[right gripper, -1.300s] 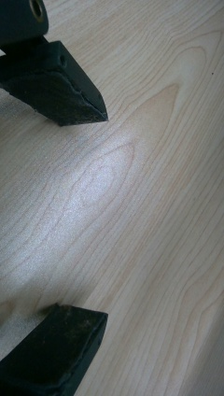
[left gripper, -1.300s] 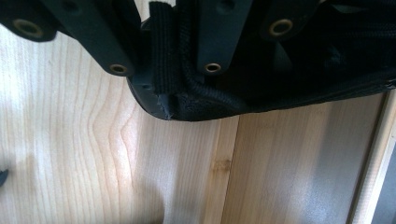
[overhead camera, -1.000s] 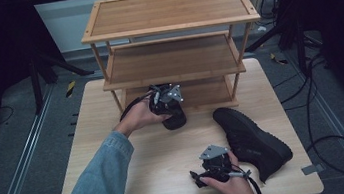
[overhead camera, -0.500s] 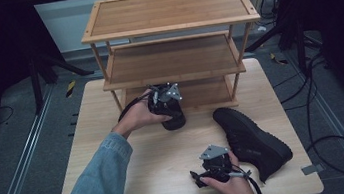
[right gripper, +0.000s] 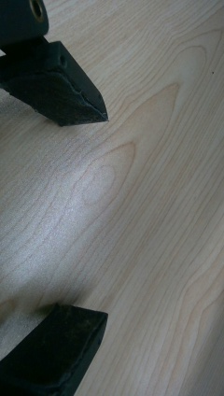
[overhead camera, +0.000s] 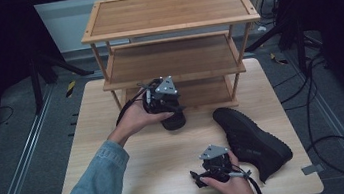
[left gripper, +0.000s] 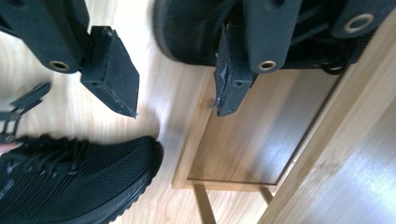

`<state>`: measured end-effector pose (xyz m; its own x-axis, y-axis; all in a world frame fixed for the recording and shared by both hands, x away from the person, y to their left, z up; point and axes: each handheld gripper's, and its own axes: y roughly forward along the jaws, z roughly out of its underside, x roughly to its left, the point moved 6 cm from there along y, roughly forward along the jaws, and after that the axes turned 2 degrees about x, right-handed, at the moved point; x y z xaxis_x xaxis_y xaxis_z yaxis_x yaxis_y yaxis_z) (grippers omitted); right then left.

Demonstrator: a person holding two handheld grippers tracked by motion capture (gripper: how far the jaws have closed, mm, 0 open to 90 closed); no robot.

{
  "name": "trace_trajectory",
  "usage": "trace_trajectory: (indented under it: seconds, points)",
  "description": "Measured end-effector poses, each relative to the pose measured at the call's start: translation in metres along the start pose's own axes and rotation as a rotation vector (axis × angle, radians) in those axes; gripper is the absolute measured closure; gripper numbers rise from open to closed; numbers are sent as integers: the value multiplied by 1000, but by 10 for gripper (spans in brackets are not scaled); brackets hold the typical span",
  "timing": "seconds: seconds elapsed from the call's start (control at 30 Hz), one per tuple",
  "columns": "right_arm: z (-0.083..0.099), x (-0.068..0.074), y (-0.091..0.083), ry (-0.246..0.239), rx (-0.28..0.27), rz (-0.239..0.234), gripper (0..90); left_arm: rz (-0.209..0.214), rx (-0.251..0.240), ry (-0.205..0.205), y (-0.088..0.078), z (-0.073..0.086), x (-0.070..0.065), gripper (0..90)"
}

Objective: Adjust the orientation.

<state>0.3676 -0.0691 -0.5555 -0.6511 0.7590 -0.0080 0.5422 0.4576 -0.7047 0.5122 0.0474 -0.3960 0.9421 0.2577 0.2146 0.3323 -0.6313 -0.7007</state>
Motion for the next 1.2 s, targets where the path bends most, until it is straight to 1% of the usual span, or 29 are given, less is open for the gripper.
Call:
trace_trajectory:
  seconds: [0.03, 0.07, 0.1, 0.13, 0.2, 0.27, 0.37, 0.47, 0.5, 0.53, 0.57, 0.6, 0.67, 0.7, 0.77, 0.8, 0.83, 0.9, 0.93, 0.97, 1.03, 1.07, 1.1, 1.13, 1.2]
  points:
    - [0, 0, 0, 0, 0, 0, 55, -11, 4, 1, 0, -1, -1, 514]
    - [0, 0, 0, 0, 0, 0, 55, -11, 4, 1, 0, -1, -1, 531]
    - [0, 0, 0, 1, 1, 0, 55, -20, 2, -15, 0, -2, -4, 539]
    - [0, 0, 0, 1, 1, 0, 55, -41, -5, -10, -1, -3, -6, 539]
    - [0, 0, 0, 2, 1, 0, 55, -54, -14, -34, -1, -4, -13, 571]
    - [0, 0, 0, 1, 1, -1, 55, -74, -11, -48, -1, -4, -19, 580]
    - [0, 0, 0, 0, 0, 0, 55, -101, -18, -86, 4, -1, -26, 603]
    - [0, 0, 0, -1, 0, 0, 55, -111, -3, -110, 14, 5, -32, 636]
    - [0, 0, 0, -1, 0, 0, 55, -109, 6, -124, 18, 8, -36, 646]
    - [0, 0, 0, -1, 0, -1, 55, -114, 6, -127, 21, 10, -37, 657]
    - [0, 0, 0, -1, 0, -1, 55, -114, 6, -127, 21, 10, -37, 669]
    - [0, 0, 0, -1, 0, -1, 54, -113, 12, -149, 26, 15, -39, 677]
    - [0, 0, 0, -1, 0, -1, 54, -116, 13, -155, 29, 18, -39, 711]
    - [0, 0, 0, 0, 1, -1, 54, -116, 25, -174, 35, 24, -41, 722]
    - [0, 0, 0, -1, 1, -1, 54, -118, 24, -190, 39, 28, -42, 758]
    - [0, 0, 0, -1, 1, -1, 54, -118, 24, -190, 39, 28, -42, 768]
    - [0, 0, 0, 0, 1, -1, 54, -124, 15, -218, 43, 31, -43, 782]
    - [0, 0, 0, -1, 1, 0, 54, -133, 6, -245, 47, 34, -44, 809]
    - [0, 0, 0, -1, 1, 0, 54, -133, 6, -245, 47, 34, -44, 814]
    - [0, 0, 0, -1, 0, 0, 54, -148, 10, -258, 52, 39, -46, 822]
    - [0, 0, 0, -2, 0, 0, 54, -151, 13, -269, 58, 45, -46, 827]
    - [0, 0, 0, -1, 1, 0, 54, -151, 13, -269, 58, 45, -46, 828]
    - [0, 0, 0, -1, 1, 0, 54, -155, 21, -279, 62, 51, -47, 830]
    - [0, 0, 0, -1, 1, 0, 54, -155, 21, -279, 62, 51, -47, 831]
    - [0, 0, 0, -2, 0, 0, 54, -157, 23, -294, 66, 56, -47, 834]
